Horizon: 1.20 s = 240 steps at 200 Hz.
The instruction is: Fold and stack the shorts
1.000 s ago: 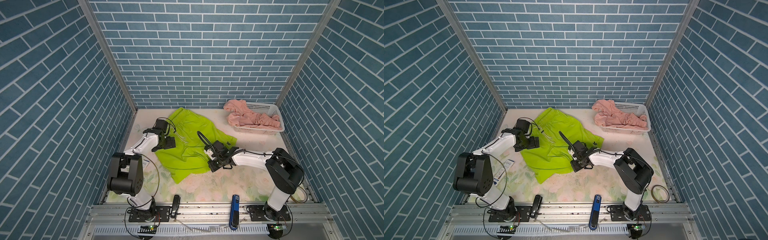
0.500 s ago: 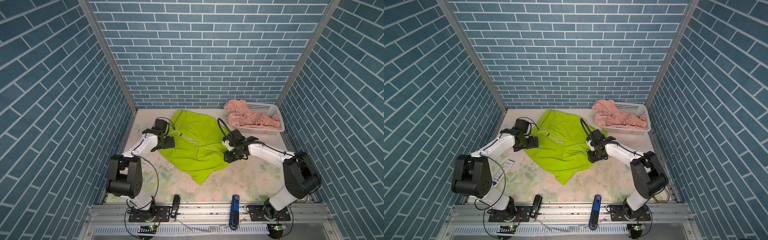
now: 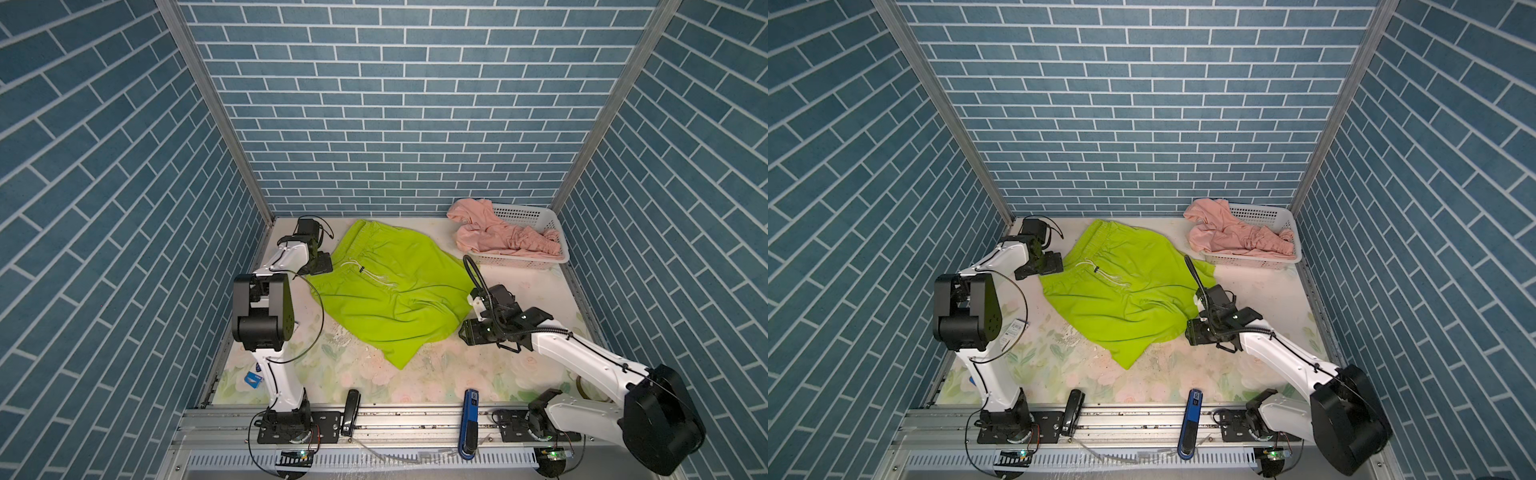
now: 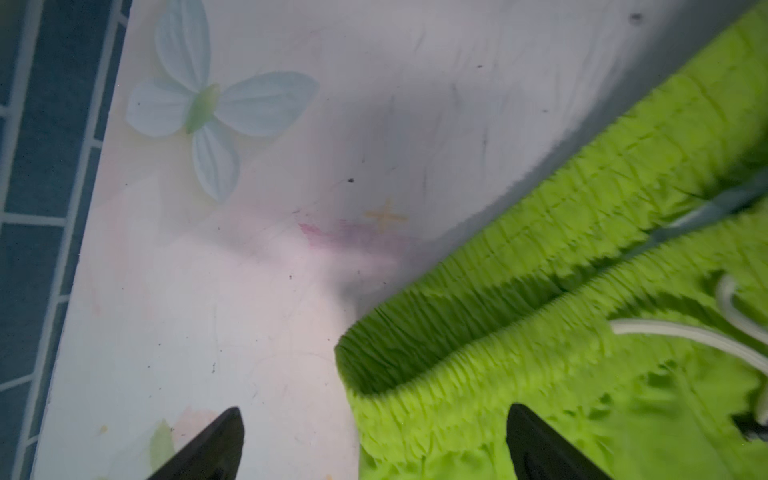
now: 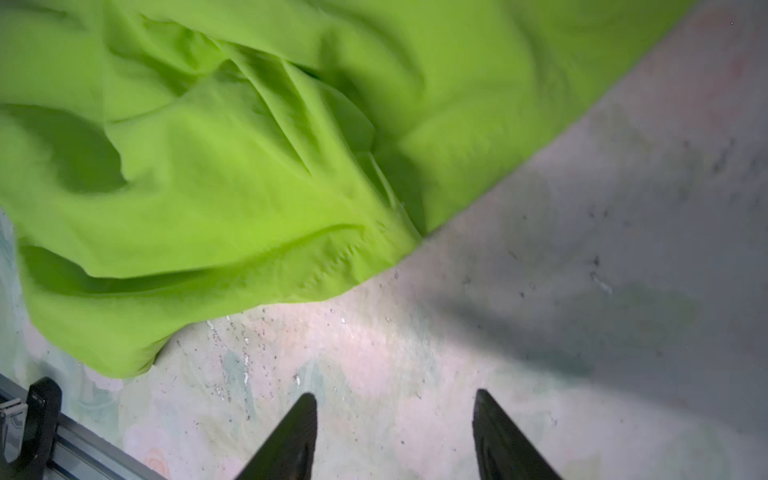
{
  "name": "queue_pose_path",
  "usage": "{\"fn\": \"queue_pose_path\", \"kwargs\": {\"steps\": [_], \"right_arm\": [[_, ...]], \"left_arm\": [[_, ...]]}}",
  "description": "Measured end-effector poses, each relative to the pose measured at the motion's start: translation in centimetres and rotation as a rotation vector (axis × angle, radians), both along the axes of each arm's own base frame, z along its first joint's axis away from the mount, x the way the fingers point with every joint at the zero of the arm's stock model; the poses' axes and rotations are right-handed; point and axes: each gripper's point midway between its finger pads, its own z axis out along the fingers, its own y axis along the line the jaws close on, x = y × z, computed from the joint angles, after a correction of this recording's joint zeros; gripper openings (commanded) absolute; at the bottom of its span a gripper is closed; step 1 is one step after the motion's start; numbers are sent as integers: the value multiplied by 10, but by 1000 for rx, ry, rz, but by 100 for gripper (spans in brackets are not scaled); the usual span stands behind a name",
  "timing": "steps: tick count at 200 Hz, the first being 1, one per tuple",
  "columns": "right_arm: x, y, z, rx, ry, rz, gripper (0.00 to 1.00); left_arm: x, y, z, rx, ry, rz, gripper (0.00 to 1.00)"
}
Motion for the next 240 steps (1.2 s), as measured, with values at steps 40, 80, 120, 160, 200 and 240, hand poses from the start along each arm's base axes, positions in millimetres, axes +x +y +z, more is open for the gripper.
{"fn": "queue_pose_path", "kwargs": {"steps": [40,80,120,160,200,240], "right_arm": [[4,-5,-4,27,-27,-96,63],[22,3,1,64,-80,-121,65],[27,10,-12,73,-46,-125,67],[46,13,-23,81,-13,-152,67],[98,37,-28,111,1,-135,67],[144,63,-14,164,-47,-81,67]], "left_arm": [[4,-7,-13,-72,-25,-19,100],[2,-20,-30,-130,7,-58,89],[0,-25,-48,-204,37,-51,25],[0,-22,-48,-315,-4,7,0],[-37,0,-48,-396,-39,148,2],[-76,19,-38,-339,-11,252,87]]}}
